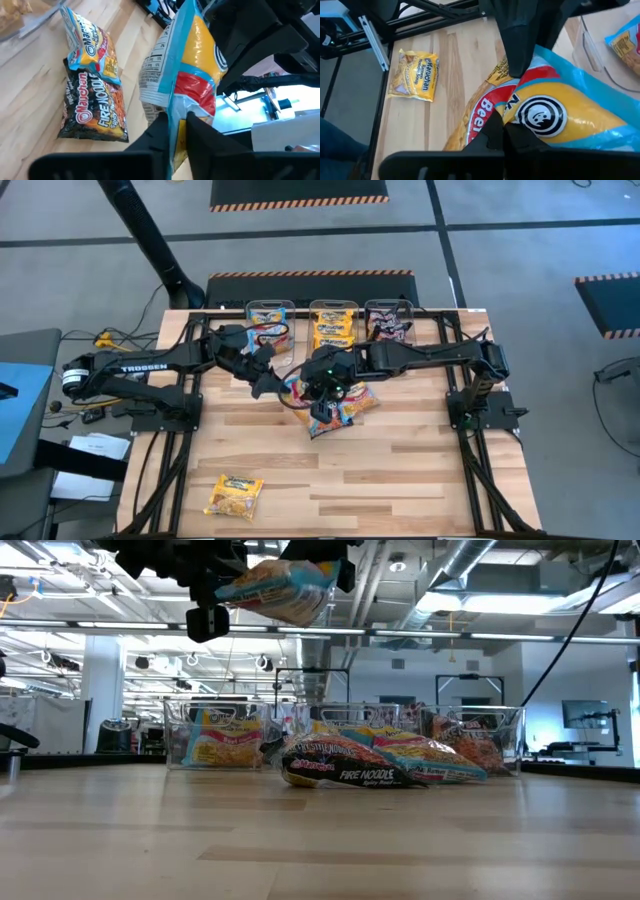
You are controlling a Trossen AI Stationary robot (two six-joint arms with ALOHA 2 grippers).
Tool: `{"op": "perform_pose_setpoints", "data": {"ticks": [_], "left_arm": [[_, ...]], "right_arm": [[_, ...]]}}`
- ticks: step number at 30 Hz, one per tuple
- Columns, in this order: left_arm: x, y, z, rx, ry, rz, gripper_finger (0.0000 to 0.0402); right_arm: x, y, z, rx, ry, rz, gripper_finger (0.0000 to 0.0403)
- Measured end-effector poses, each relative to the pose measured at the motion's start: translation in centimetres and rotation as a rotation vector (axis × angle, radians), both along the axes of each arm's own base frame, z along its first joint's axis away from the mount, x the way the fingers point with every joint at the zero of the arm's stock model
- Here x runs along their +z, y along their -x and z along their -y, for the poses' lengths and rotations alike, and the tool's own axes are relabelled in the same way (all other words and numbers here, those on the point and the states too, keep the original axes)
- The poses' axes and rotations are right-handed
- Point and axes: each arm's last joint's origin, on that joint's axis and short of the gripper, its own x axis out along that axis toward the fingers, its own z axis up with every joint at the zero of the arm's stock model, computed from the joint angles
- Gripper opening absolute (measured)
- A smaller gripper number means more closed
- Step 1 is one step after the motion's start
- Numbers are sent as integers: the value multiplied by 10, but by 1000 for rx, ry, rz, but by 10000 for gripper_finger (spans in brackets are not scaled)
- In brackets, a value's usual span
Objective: Sort Maruchan noodles
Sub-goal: Put the blue noodle pack into the left transparent bin
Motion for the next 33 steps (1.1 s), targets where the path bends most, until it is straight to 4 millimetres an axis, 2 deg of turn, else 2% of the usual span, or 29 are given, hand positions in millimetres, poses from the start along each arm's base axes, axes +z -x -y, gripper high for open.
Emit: {"op": "perform_pose_setpoints", "data": {"ticks": [4,8,16,26,33], "left_arm": [[0,0,0,1,-10,6,9],[1,0,0,0,-17,16,3],[2,-1,0,-11,-30,26,1],[4,3,-10,1,-29,50,0],[15,13,-24,58,-63,114,0]], "right_arm": [[-1,1,1,-14,-11,-15,1],[-2,2,1,-28,-26,-30,12],[-1,2,1,-30,-28,-29,80],[30,23,10,-60,-27,45,170],[56,45,26,-119,-43,108,196]]}}
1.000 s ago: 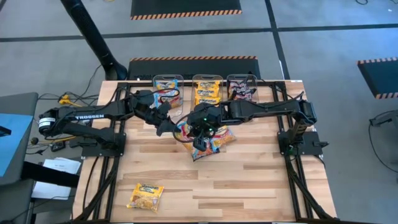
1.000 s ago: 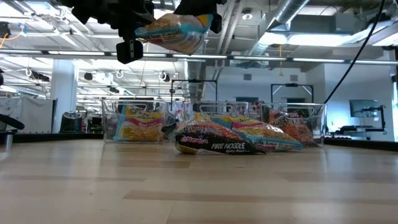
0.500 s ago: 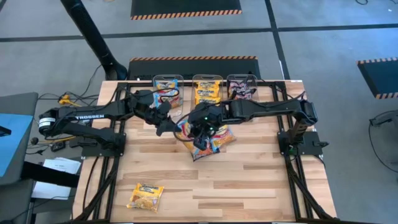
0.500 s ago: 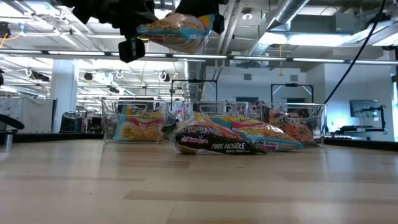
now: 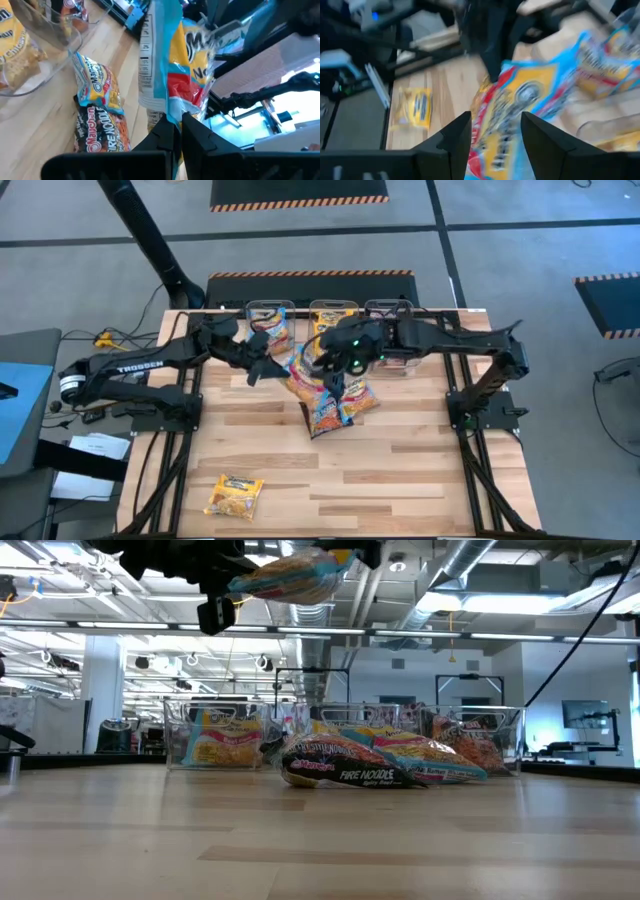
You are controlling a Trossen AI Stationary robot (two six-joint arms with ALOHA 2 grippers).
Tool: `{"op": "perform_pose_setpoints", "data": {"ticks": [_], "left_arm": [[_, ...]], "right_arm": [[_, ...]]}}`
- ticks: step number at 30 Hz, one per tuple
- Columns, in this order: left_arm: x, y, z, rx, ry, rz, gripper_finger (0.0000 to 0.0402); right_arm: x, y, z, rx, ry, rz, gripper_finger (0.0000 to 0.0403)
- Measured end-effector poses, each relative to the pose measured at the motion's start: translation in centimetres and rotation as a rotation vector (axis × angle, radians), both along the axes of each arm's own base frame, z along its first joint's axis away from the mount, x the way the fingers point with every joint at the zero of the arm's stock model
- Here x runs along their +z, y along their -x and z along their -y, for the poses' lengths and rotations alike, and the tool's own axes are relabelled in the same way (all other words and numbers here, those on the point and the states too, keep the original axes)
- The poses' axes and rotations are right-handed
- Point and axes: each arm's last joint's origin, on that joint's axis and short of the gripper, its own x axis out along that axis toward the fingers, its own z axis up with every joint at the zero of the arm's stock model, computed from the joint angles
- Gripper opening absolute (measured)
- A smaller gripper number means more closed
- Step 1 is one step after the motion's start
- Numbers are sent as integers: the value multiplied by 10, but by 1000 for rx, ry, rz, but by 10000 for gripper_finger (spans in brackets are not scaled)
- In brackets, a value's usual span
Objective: Sort Maruchan noodles
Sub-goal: Put the blue noodle pack into the left transparent bin
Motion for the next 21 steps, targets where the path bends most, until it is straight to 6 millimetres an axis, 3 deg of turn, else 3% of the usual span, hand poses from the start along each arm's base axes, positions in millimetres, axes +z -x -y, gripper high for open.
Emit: {"op": "perform_pose_setpoints", "data": {"ticks": [6,13,21], "left_arm": [[12,16,-12,92,-71,55,0],[29,41,-24,330,-174,116,0],[38,73,-24,577,-268,103,0]], "right_arm": [[24,21,15,-53,-2,83,196],[51,52,36,-88,76,164,196],[78,93,58,-145,197,247,196]]}}
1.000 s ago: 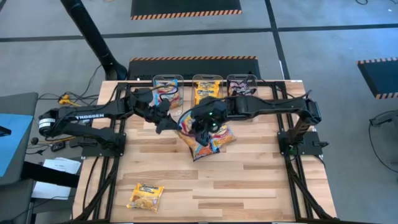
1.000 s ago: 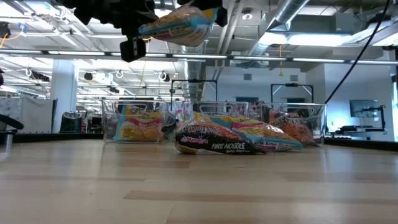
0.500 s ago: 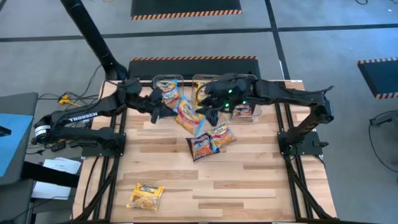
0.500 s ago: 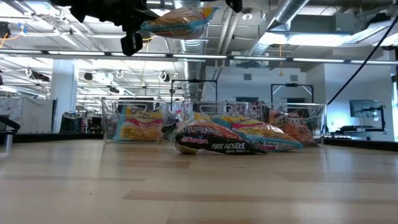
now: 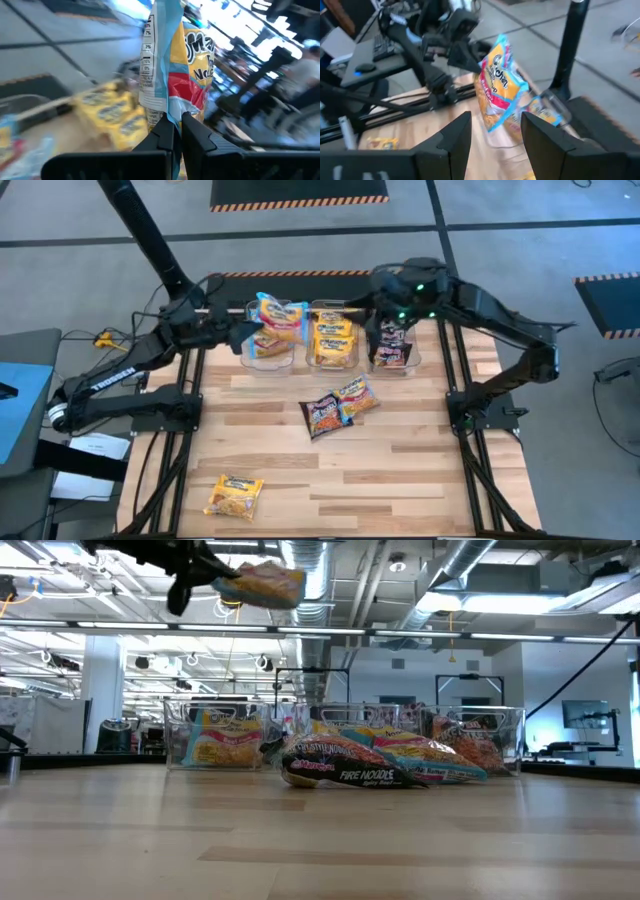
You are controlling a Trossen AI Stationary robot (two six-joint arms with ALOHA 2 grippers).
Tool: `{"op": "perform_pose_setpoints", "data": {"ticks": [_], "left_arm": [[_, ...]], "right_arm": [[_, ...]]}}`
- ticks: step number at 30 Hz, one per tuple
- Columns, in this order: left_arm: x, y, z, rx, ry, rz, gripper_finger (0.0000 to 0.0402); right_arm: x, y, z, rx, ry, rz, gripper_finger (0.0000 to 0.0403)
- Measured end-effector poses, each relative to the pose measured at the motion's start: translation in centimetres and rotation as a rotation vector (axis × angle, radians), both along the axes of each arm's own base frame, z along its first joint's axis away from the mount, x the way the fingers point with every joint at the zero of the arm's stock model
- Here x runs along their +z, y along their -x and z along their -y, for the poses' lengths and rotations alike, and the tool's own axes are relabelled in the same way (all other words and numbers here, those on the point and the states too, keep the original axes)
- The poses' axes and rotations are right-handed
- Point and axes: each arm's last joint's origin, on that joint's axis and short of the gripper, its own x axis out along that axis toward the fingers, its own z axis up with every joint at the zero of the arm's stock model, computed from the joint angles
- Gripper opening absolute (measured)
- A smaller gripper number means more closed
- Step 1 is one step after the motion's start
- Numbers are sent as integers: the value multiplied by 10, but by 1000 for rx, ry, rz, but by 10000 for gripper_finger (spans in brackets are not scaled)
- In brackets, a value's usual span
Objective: Sort Maruchan noodles
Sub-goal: Put the blue noodle pack into the left transparent bin
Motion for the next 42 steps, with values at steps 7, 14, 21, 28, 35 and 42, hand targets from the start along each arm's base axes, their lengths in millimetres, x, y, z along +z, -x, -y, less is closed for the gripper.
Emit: {"op": "perform_pose_setpoints", "data": {"ticks": [7,14,21,28,35,42], "left_arm": [[-29,18,6,147,29,20,0],[-82,25,9,191,58,77,0],[-121,28,9,241,80,11,0],[-137,28,8,273,133,-28,0],[-150,22,3,328,203,-91,0],[-157,15,-3,358,246,-92,0]], "right_arm": [[15,30,18,-91,41,47,196],[17,39,28,-129,88,36,195],[14,39,36,-151,87,24,195],[15,40,36,-148,108,22,195],[15,40,36,-147,109,20,195],[15,40,36,-147,112,18,195]]}}
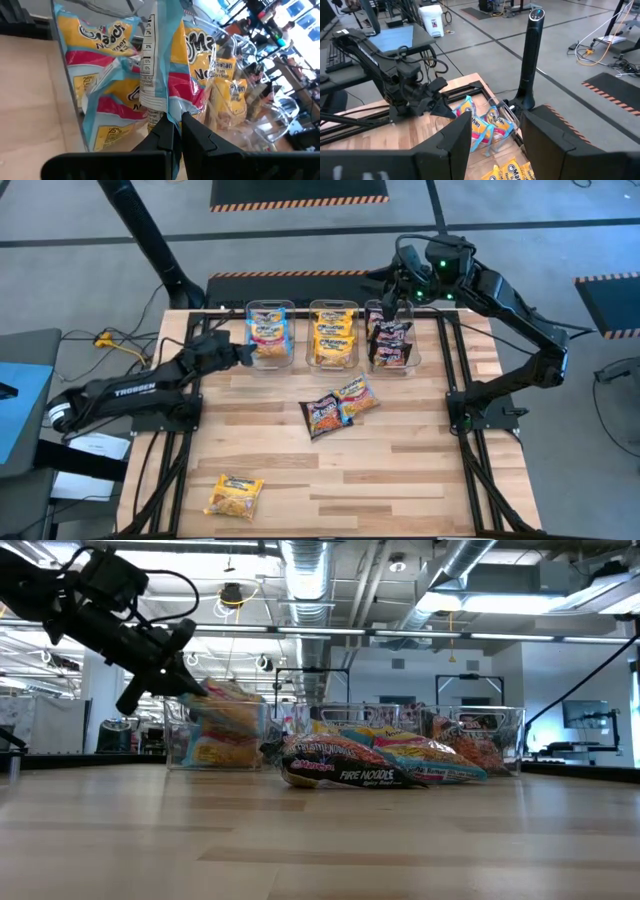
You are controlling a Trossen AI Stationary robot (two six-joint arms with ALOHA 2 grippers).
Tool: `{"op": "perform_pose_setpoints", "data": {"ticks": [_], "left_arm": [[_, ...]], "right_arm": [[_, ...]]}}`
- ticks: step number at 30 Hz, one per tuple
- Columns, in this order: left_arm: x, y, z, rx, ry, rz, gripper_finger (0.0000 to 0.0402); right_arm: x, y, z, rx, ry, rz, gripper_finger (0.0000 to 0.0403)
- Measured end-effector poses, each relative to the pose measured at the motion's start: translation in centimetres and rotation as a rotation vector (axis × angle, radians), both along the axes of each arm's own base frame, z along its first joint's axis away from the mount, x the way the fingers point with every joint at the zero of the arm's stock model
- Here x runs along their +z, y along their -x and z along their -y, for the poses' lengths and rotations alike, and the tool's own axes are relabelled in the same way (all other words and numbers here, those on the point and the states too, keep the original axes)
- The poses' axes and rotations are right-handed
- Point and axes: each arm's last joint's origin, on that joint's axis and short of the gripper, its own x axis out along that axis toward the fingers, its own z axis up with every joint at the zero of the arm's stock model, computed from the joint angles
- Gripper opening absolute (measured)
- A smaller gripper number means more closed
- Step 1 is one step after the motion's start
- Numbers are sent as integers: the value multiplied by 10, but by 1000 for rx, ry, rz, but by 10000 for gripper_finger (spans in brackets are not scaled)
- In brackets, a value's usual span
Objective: Sort Maruchan noodles
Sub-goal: Put the blue noodle pack into the left transparent bin, then adjust the left transparent bin
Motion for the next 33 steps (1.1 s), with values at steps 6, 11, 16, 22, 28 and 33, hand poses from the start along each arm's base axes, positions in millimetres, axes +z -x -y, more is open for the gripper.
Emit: {"op": "perform_pose_setpoints", "data": {"ticks": [6,11,16,22,28,33], "left_arm": [[-8,-4,-3,12,51,-13,3],[-13,-8,-5,-1,88,-24,40],[-16,-9,-5,2,136,-5,92],[-13,-11,-5,-26,152,17,136],[-7,-14,-5,-85,148,30,152],[-1,-14,-11,-77,129,41,153]], "right_arm": [[0,0,0,0,0,0,195],[0,0,0,6,19,-10,195],[0,0,0,7,19,-13,195],[0,0,0,7,21,-14,195],[0,0,0,7,20,-14,195],[-1,0,0,7,20,-14,195]]}}
